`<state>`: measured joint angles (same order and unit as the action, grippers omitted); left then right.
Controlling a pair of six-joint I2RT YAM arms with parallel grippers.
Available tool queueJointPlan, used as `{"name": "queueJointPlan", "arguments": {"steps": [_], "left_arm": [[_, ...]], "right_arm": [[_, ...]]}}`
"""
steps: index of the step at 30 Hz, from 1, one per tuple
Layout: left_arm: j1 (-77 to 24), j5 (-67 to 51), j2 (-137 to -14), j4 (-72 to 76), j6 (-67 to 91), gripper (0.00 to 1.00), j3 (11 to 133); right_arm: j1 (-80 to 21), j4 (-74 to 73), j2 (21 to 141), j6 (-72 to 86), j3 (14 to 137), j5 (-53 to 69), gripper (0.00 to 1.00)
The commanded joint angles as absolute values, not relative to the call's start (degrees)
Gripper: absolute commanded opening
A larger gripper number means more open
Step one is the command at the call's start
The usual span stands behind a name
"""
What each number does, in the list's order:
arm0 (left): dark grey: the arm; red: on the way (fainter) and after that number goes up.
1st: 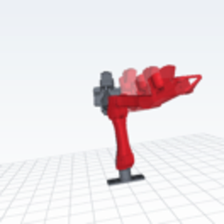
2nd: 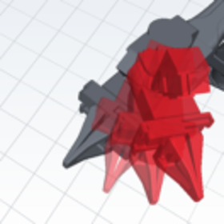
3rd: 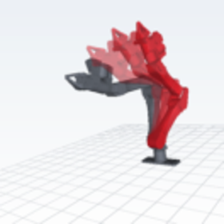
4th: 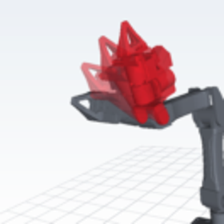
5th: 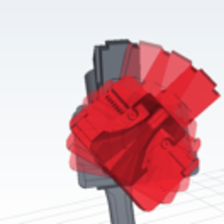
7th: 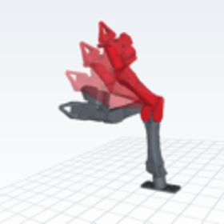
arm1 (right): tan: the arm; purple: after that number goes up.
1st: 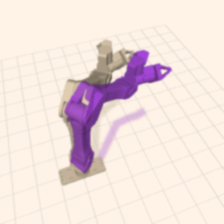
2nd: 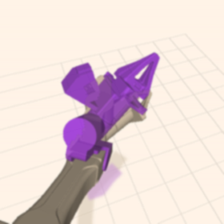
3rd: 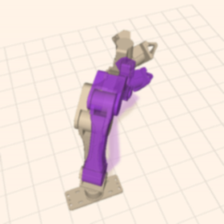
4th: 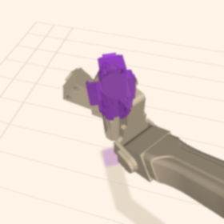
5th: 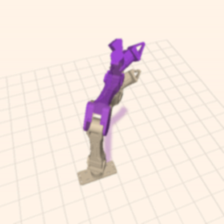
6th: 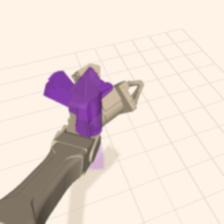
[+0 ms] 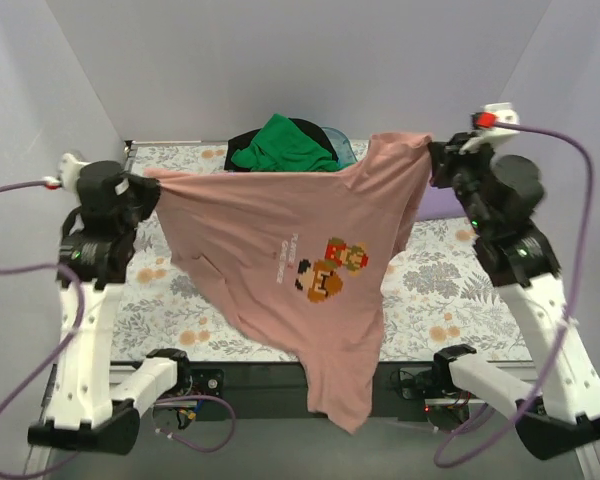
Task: Fold and stack the t-shirts
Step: Flatten the tshirt out
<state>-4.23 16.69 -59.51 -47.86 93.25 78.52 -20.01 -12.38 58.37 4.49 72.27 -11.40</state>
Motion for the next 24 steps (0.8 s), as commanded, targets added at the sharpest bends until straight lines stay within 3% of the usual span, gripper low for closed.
{"name": "queueJointPlan", "arguments": {"steps": [1, 8, 13, 20, 24], "left_arm": [[-3.87, 17.49, -52.83, -51.67, 91.85, 0.0, 89.16], [-3.78, 15.03, -53.43, -57.3, 86.85, 0.0, 118.94], [-3.87, 13.8, -55.63, -57.22, 84.64, 0.0, 130.95], [-3.87, 17.66, -56.6, -55.55, 84.55, 0.0, 124.56], [-3.87, 19.06, -58.88, -52.39, 84.37, 0.0, 111.06]], "right_arm": [[-20.21, -16.87, 51.09, 5.27, 80.93, -4.14, 0.01], [-20.13, -23.55, 47.9, 6.15, 104.83, 4.82, 0.01], [-20.21, -24.78, 49.39, 6.24, 117.84, 5.1, 0.01], [-20.21, -24.7, 53.78, 3.17, 117.0, -2.08, 0.01], [-20.13, -23.73, 58.96, 0.18, 111.63, -5.54, 0.01]]}}
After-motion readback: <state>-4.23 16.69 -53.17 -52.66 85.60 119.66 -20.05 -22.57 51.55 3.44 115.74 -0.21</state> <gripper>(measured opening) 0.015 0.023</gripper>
